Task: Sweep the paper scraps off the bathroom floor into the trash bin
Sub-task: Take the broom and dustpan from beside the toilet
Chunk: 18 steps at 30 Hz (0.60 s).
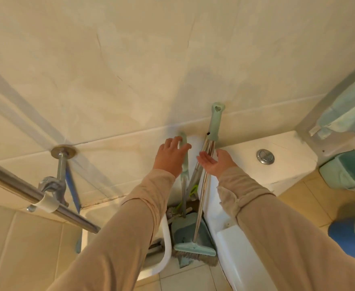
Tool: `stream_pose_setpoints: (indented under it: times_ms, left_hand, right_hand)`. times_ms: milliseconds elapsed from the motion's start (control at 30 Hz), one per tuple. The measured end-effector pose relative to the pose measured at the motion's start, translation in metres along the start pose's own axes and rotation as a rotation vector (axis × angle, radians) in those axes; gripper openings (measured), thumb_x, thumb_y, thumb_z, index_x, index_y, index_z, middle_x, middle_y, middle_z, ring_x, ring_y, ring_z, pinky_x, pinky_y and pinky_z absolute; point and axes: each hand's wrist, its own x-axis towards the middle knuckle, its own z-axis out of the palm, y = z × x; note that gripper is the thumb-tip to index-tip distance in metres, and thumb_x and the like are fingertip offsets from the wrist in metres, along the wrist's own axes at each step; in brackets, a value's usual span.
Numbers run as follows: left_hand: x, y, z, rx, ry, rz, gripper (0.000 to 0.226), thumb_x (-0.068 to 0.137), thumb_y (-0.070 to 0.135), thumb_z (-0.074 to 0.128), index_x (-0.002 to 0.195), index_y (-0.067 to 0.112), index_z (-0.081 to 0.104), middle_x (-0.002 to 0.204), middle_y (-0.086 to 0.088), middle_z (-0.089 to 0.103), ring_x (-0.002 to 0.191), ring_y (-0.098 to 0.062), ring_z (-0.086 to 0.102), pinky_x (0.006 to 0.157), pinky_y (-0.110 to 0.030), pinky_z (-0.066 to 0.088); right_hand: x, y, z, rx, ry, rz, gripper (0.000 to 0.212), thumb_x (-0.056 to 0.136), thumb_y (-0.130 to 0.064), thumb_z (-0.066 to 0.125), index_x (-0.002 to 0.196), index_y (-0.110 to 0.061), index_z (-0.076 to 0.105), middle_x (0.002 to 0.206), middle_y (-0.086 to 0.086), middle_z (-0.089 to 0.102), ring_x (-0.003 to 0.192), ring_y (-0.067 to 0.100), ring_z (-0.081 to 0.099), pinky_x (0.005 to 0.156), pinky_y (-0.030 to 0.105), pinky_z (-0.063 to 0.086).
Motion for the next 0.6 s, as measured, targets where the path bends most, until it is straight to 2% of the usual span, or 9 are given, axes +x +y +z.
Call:
stream_pose_setpoints:
  times_ms: [100,167,233,267,333,400,467,533,600]
  left_hand:
    - [-0.001,-0.004,0.004,0.268,-0.042,0.125,0.054,0.085,0.003,0.053,0.134,0.018,0.040,0.154,-0.013,0.018,0.142,-0.031,0.014,0.117,-0.042,0.014]
    - [-0.004,-0.005,0.002,0.351,-0.072,0.180,0.043,0.088,0.005,0.051,0.130,0.013,0.046,0.153,-0.013,0.022,0.144,-0.030,0.012,0.118,-0.044,0.008]
    - [-0.010,-0.003,0.001,0.479,-0.044,0.273,0.028,0.080,0.015,0.066,0.108,0.017,0.066,0.134,-0.008,0.054,0.135,-0.026,0.039,0.115,-0.040,0.027]
    - [-0.014,0.000,-0.004,0.537,-0.016,0.309,0.020,0.068,0.022,0.077,0.087,0.022,0.074,0.110,0.000,0.070,0.120,-0.021,0.057,0.107,-0.036,0.042]
    - [-0.017,0.007,-0.010,0.641,-0.003,0.355,0.011,0.060,0.026,0.082,0.069,0.026,0.075,0.080,0.009,0.074,0.100,-0.016,0.069,0.098,-0.033,0.050]
    - [-0.018,0.013,-0.007,0.729,-0.166,0.426,0.012,0.083,0.014,0.063,0.092,0.015,0.071,0.095,0.000,0.073,0.109,-0.024,0.061,0.115,-0.042,0.028]
    - [-0.022,0.025,-0.002,0.792,-0.300,0.497,0.020,0.091,0.005,0.051,0.107,0.006,0.063,0.110,-0.008,0.068,0.114,-0.030,0.054,0.117,-0.047,0.013]
    - [-0.029,0.034,-0.003,0.877,-0.345,0.536,0.020,0.090,0.009,0.056,0.109,0.007,0.063,0.114,-0.008,0.068,0.113,-0.029,0.054,0.115,-0.046,0.018]
    - [-0.042,0.040,-0.005,0.891,-0.345,0.571,0.020,0.089,0.011,0.059,0.108,0.009,0.064,0.114,-0.007,0.068,0.111,-0.027,0.055,0.112,-0.043,0.023]
  right_hand:
    - [-0.001,-0.001,0.008,-0.073,-0.021,0.003,0.047,0.102,-0.025,0.032,0.141,0.000,0.035,0.143,0.019,0.045,0.134,0.032,0.043,0.111,0.046,0.033]
    - [-0.005,0.001,0.009,-0.083,-0.006,-0.002,0.043,0.101,-0.027,0.031,0.134,-0.001,0.042,0.146,0.020,0.042,0.134,0.033,0.043,0.110,0.046,0.034]
    - [-0.011,0.001,0.003,-0.063,0.027,-0.009,0.035,0.101,-0.030,0.033,0.118,-0.003,0.050,0.144,0.020,0.044,0.132,0.032,0.045,0.109,0.043,0.036]
    - [-0.013,0.001,-0.001,-0.045,0.036,-0.033,0.032,0.100,-0.031,0.037,0.115,-0.007,0.051,0.138,0.019,0.049,0.126,0.028,0.051,0.106,0.037,0.041]
    - [-0.028,0.002,-0.009,-0.067,0.065,-0.066,0.033,0.093,-0.029,0.053,0.117,-0.008,0.056,0.113,0.007,0.060,0.096,0.012,0.061,0.085,0.020,0.049]
    - [-0.028,0.007,-0.022,0.164,0.106,0.085,0.020,0.093,-0.016,0.052,0.090,0.002,0.058,0.100,0.005,0.056,0.076,0.015,0.056,0.066,0.021,0.048]
    - [-0.039,0.011,-0.032,0.262,0.157,0.146,0.028,0.096,-0.006,0.043,0.071,0.002,0.052,0.085,0.012,0.059,0.060,0.023,0.054,0.055,0.024,0.048]
    - [-0.056,0.020,-0.039,0.339,0.213,0.169,0.033,0.098,-0.006,0.037,0.068,0.001,0.049,0.060,0.013,0.059,0.047,0.024,0.055,0.047,0.024,0.047]
    - [-0.065,0.026,-0.054,0.433,0.225,0.162,0.036,0.099,-0.009,0.033,0.066,0.002,0.045,0.053,0.012,0.054,0.046,0.022,0.052,0.041,0.025,0.043]
